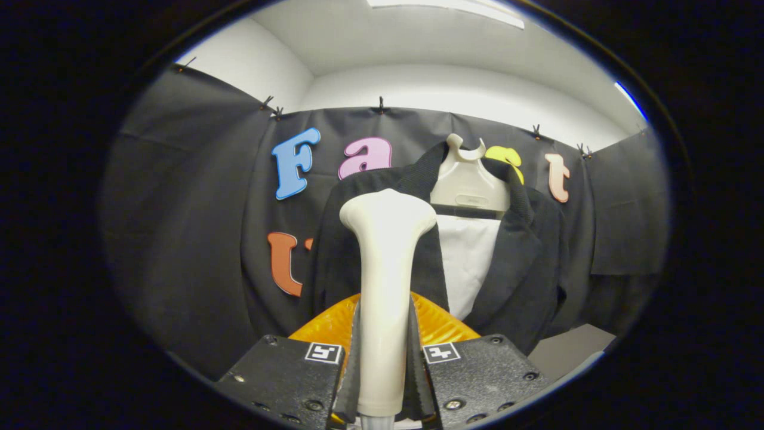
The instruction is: Iron the clothes twice with a garment steamer, once on the left side and once on the right side.
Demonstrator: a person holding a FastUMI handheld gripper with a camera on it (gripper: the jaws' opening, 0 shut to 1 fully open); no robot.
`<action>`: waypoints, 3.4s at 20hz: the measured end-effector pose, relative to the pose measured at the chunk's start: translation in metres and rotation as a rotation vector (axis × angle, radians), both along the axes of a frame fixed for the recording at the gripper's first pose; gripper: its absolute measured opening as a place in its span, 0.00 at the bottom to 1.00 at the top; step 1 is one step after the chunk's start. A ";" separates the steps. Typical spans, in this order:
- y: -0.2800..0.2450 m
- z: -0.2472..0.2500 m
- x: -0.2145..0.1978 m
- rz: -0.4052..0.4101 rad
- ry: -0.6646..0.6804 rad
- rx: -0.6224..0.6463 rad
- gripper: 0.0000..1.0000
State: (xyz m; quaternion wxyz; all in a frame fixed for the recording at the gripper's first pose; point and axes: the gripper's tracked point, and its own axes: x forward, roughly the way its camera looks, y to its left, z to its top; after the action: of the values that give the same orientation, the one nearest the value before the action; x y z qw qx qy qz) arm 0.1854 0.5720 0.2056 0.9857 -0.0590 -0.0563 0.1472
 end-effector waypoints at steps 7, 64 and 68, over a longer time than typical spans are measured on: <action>-0.010 -0.056 -0.008 -0.008 0.088 -0.001 0.36; -0.093 -0.421 -0.053 0.022 0.586 -0.235 0.36; -0.106 -0.394 -0.058 0.040 0.565 -0.206 0.36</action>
State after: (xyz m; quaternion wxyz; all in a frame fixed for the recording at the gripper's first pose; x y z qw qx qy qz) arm 0.1279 0.4664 -0.1881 0.9481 -0.1143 0.2342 0.1821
